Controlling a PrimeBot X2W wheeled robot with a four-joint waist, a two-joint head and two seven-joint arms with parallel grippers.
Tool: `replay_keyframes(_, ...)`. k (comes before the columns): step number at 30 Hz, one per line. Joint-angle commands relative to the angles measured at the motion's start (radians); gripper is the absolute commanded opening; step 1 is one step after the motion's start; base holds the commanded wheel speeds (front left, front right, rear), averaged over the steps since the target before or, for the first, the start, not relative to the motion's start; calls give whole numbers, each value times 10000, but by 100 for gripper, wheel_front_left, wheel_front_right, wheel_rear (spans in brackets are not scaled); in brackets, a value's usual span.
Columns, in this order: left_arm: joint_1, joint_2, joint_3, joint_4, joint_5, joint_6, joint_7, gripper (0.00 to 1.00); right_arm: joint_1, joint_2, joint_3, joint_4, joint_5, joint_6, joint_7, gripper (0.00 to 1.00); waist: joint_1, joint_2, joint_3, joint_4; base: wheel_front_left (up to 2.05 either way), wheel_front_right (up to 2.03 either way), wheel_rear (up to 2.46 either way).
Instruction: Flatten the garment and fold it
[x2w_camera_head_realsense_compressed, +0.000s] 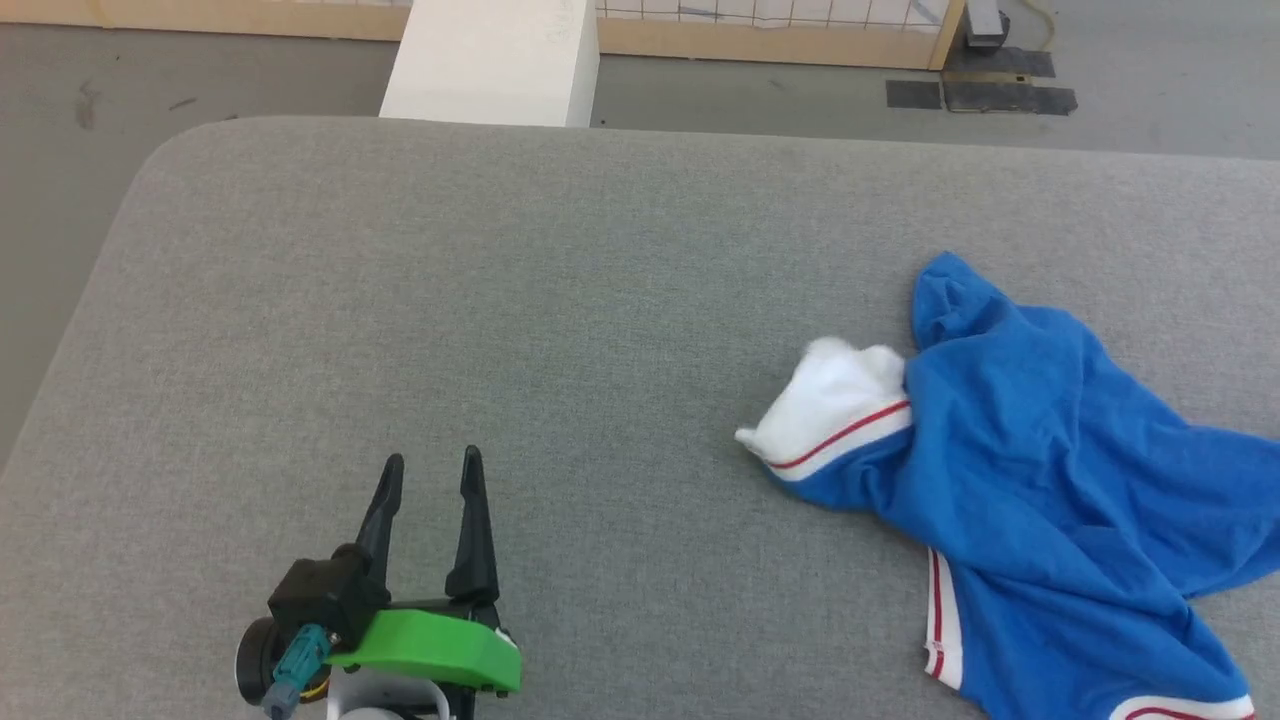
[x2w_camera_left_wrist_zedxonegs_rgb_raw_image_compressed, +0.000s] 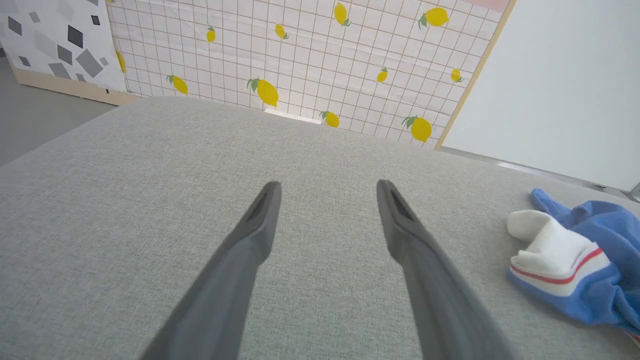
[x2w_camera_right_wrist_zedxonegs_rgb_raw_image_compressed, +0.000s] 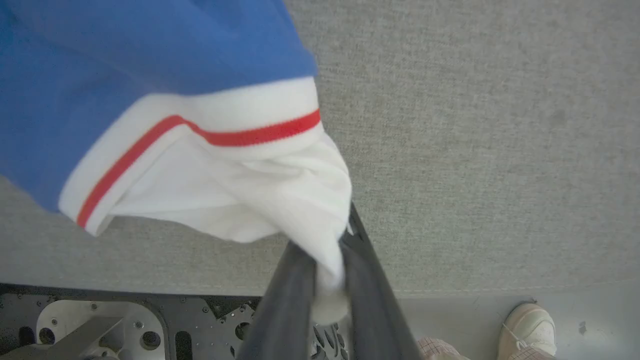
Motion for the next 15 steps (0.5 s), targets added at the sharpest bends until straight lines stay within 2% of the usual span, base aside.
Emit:
replay_keyframes(1,80,-22,3,45,39,-96,-36,100,-201,100,-27,82,-211,-15,-331,49,0,0,-78,-56,0,0,0)
replay_keyframes(2,75,-22,0,73,58,-112,-36,100,-360,233,-106,228,-253,-15,-590,100,0,0,-126,-75,0,0,0)
replay_keyframes(8,244,-21,61,172,218,-206,-36,100,-1550,1181,-89,220,-222,-15,-1850,100,0,0,-574,-276,0,0,0)
replay_keyframes(13,485,-3,211,-25,347,-236,-36,100,-2367,2271,-472,-1176,364,-15,-2436,100,0,0,-719,-573,0,0,0)
replay_keyframes(15,537,-4,190,-165,404,-248,-36,100,-2487,2443,-619,-1627,348,-15,-2711,100,0,0,-701,-626,0,0,0)
